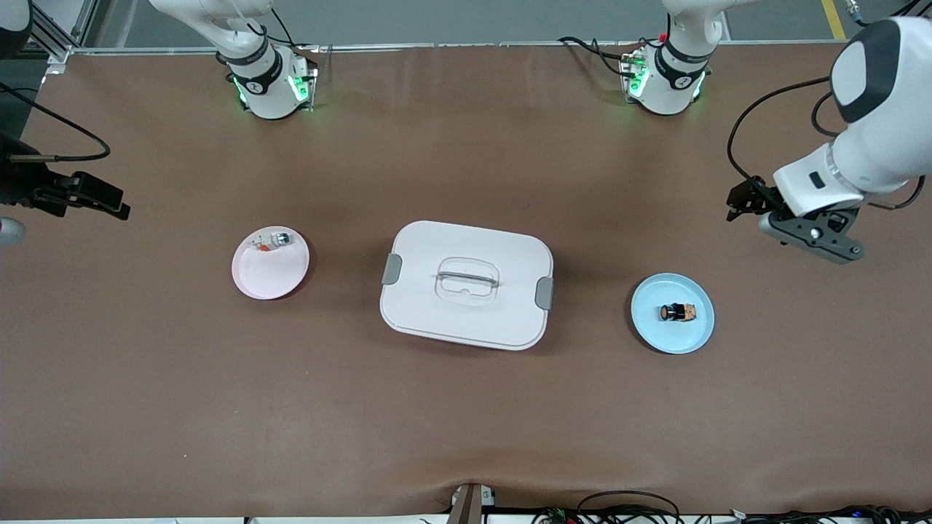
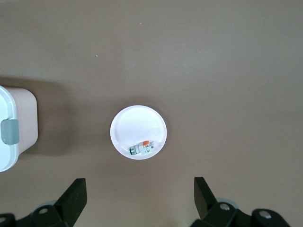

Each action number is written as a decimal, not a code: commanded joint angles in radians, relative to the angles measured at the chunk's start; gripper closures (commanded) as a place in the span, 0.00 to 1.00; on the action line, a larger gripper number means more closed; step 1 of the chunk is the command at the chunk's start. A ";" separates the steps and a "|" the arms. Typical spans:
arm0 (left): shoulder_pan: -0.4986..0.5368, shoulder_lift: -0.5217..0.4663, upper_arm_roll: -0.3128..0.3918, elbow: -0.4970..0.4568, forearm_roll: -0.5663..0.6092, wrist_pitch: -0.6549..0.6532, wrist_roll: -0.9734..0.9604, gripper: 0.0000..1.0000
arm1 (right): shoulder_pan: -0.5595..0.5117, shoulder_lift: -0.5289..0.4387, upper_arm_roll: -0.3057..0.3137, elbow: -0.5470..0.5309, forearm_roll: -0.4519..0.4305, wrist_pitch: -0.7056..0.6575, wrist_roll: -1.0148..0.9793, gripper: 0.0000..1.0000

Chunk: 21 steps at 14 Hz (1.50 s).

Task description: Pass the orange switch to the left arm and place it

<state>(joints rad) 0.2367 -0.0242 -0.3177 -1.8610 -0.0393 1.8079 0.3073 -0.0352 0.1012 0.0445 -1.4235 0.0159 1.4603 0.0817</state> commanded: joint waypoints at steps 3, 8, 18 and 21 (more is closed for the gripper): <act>0.030 -0.010 0.003 0.130 -0.013 -0.186 -0.215 0.00 | -0.028 -0.043 0.017 -0.048 0.012 -0.012 0.016 0.00; 0.026 -0.049 -0.014 0.175 0.010 -0.226 -0.347 0.00 | -0.025 -0.052 0.017 -0.049 0.012 -0.049 0.081 0.00; 0.021 -0.045 -0.014 0.249 0.091 -0.245 -0.381 0.00 | -0.020 -0.058 0.017 -0.057 0.013 -0.018 0.064 0.00; 0.015 -0.063 -0.001 0.246 0.091 -0.262 -0.410 0.00 | -0.015 -0.061 0.015 -0.064 0.012 -0.017 0.052 0.00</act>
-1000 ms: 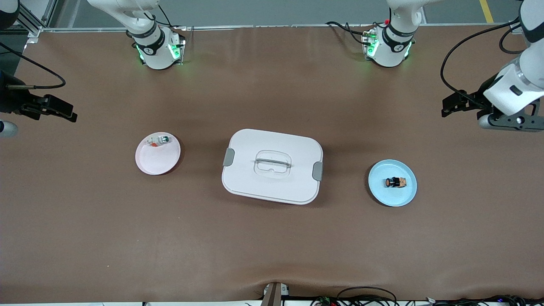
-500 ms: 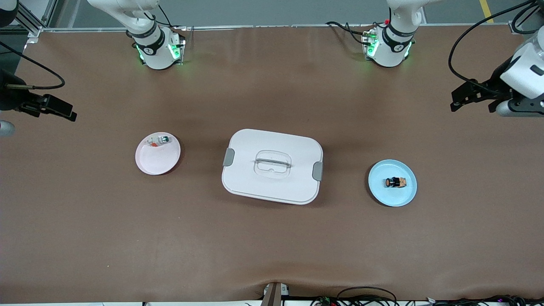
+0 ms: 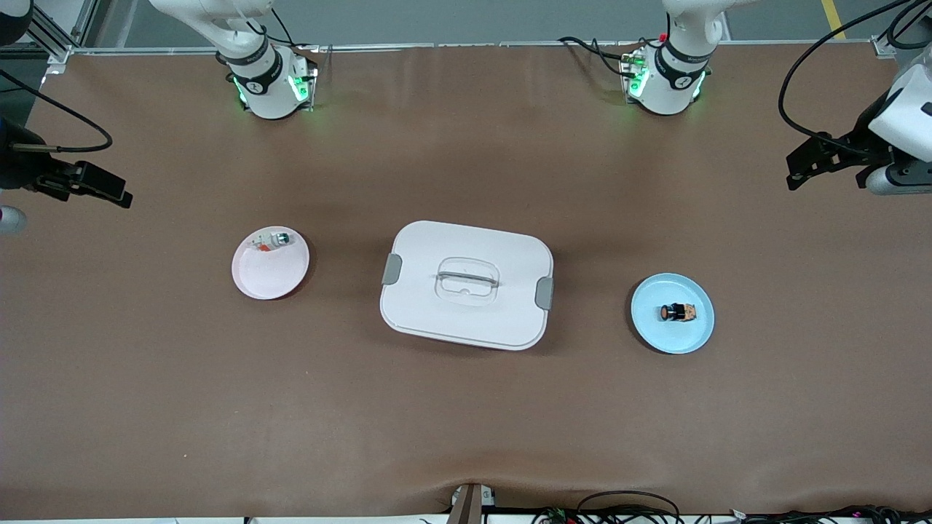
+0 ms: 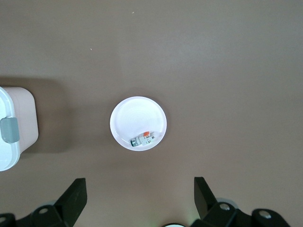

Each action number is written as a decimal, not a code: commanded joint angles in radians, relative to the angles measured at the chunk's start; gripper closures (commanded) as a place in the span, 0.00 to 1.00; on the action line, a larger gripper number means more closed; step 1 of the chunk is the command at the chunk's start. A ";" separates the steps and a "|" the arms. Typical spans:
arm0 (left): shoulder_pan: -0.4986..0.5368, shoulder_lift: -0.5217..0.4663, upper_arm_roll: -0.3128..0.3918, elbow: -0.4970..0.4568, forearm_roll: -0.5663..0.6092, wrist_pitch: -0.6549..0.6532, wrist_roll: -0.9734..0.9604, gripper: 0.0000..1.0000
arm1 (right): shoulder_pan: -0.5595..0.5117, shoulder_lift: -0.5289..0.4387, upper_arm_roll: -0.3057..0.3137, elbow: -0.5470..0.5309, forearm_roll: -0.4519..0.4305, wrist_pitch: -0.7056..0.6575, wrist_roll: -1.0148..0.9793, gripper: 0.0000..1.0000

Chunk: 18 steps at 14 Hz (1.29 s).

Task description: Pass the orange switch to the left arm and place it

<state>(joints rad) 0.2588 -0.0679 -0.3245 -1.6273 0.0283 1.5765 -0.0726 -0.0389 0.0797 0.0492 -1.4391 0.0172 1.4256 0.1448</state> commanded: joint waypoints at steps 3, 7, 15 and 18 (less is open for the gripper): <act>-0.140 -0.033 0.115 0.004 0.028 -0.070 -0.079 0.00 | 0.020 -0.041 -0.034 -0.049 0.010 0.026 -0.044 0.00; -0.242 -0.027 0.186 0.010 0.080 -0.075 -0.085 0.00 | 0.005 -0.041 -0.035 -0.050 0.012 0.024 -0.042 0.00; -0.231 -0.023 0.177 0.015 0.033 -0.070 -0.081 0.00 | -0.022 -0.041 -0.020 -0.052 0.040 0.041 -0.042 0.00; -0.230 -0.016 0.177 0.017 0.027 -0.041 -0.079 0.00 | -0.013 -0.043 -0.020 -0.053 0.040 0.070 -0.042 0.00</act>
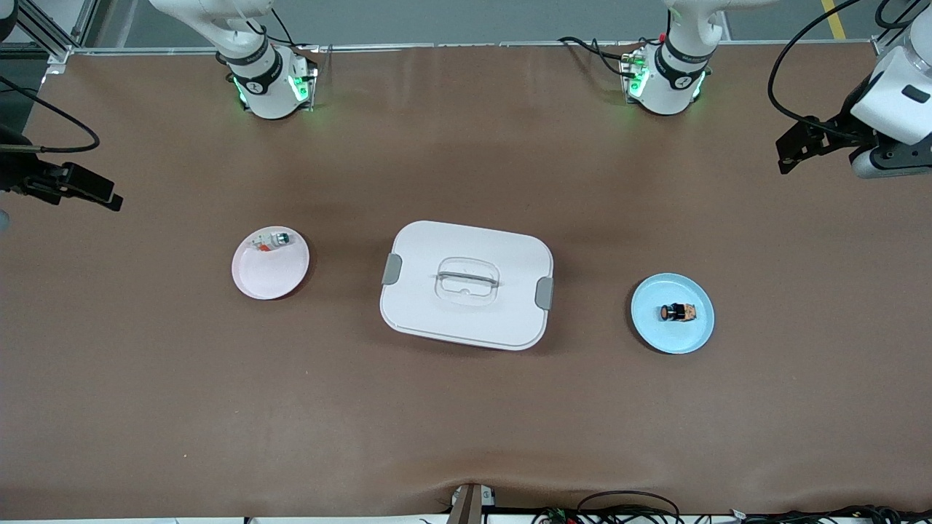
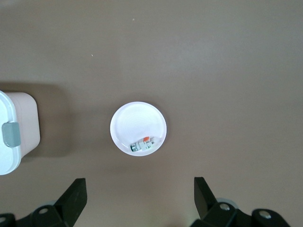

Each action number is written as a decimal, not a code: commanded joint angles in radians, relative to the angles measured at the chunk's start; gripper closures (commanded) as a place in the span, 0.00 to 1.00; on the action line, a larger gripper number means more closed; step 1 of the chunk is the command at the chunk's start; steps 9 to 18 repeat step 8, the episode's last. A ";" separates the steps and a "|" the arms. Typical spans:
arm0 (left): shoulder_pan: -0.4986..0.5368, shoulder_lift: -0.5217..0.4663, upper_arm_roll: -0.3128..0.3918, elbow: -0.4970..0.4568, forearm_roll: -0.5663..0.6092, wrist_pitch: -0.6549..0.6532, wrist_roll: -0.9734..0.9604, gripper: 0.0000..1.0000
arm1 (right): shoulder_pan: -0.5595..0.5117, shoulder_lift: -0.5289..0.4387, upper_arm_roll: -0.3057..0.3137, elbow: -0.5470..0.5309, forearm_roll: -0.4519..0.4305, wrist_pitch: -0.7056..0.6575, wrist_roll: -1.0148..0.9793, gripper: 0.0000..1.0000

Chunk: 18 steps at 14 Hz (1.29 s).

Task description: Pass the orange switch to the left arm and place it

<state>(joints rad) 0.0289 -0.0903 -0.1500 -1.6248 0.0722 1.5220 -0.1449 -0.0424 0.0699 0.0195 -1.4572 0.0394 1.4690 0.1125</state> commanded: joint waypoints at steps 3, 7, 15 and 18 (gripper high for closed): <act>0.006 0.053 0.009 0.078 -0.043 0.012 0.010 0.00 | -0.007 -0.033 0.010 -0.034 0.017 0.042 -0.010 0.00; 0.008 0.064 0.010 0.088 -0.045 0.009 0.010 0.00 | -0.008 -0.033 0.008 -0.035 0.017 0.053 -0.010 0.00; 0.012 0.064 0.010 0.088 -0.045 0.007 0.010 0.00 | -0.008 -0.033 0.008 -0.035 0.017 0.057 -0.010 0.00; 0.012 0.064 0.010 0.088 -0.045 0.007 0.010 0.00 | -0.008 -0.033 0.008 -0.035 0.017 0.057 -0.010 0.00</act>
